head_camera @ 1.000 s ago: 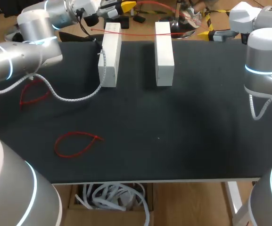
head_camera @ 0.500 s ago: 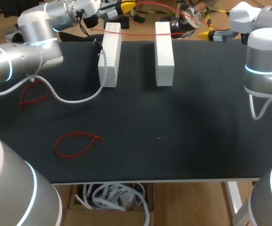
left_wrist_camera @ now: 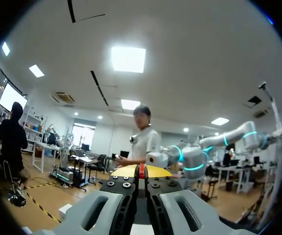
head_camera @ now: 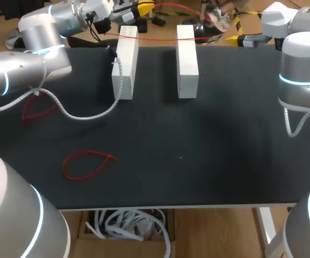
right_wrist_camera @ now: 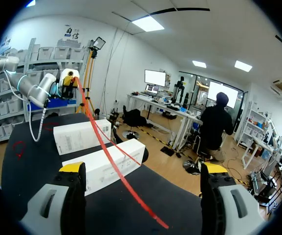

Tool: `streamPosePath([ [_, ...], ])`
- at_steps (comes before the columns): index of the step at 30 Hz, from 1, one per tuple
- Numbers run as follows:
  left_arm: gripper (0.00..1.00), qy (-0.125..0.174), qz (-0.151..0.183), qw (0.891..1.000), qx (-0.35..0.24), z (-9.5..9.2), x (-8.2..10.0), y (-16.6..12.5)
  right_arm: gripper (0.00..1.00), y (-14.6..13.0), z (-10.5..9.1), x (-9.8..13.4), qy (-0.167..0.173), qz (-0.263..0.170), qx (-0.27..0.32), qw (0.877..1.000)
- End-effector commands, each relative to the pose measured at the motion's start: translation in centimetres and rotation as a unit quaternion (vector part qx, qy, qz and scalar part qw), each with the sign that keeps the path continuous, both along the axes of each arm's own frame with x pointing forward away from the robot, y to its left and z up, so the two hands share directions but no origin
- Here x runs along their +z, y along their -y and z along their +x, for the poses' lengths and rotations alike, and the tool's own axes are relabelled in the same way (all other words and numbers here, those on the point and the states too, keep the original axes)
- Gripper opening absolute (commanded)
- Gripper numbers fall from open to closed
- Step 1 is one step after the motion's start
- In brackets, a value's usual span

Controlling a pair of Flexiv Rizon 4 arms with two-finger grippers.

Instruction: Grab the tape and strap the tape.

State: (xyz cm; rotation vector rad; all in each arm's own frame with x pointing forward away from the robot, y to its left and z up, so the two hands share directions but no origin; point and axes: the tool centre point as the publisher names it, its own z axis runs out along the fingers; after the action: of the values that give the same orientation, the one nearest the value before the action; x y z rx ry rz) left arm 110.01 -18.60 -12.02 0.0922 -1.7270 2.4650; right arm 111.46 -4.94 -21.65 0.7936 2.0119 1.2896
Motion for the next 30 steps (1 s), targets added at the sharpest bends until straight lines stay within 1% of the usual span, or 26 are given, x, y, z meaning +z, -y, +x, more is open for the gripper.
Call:
streamPosePath([
  [1, 0.0, -0.003, 0.001, 1.0, 0.009, -0.37, 0.15, 0.1, 1.0, 0.01, -0.02, 0.0, 0.0, 0.0, 0.0, 1.0],
  [6, 0.0, -0.007, 0.001, 1.0, 0.013, -0.33, 0.08, 0.09, 1.0, 0.01, -0.02, 0.0, 0.0, 0.0, 0.0, 1.0],
  [17, 0.0, -0.004, -0.001, 1.0, 0.012, -0.24, 0.14, 0.18, 1.0, 0.01, -0.02, 0.0, 0.0, 0.0, 0.0, 1.0],
  [19, 0.0, -0.006, -0.018, 1.0, 0.015, -0.14, 0.12, 0.14, 1.0, 0.01, -0.02, 0.0, 0.0, 0.0, 0.0, 1.0],
  [25, 0.0, -0.008, -0.02, 1.0, 0.018, -0.03, 0.06, -0.01, 1.0, 0.01, -0.02, 0.0, 0.0, 0.0, 0.0, 1.0],
  [28, 0.0, -0.009, -0.029, 0.999, 0.019, 0.03, 0.0, -0.08, 1.0, 0.01, -0.02, 0.0, 0.0, 0.0, 0.0, 1.0],
  [30, 0.0, -0.009, -0.029, 0.999, 0.019, 0.05, 0.01, -0.09, 1.0, 0.01, -0.02, 0.0, 0.0, 0.0, 0.0, 1.0],
])
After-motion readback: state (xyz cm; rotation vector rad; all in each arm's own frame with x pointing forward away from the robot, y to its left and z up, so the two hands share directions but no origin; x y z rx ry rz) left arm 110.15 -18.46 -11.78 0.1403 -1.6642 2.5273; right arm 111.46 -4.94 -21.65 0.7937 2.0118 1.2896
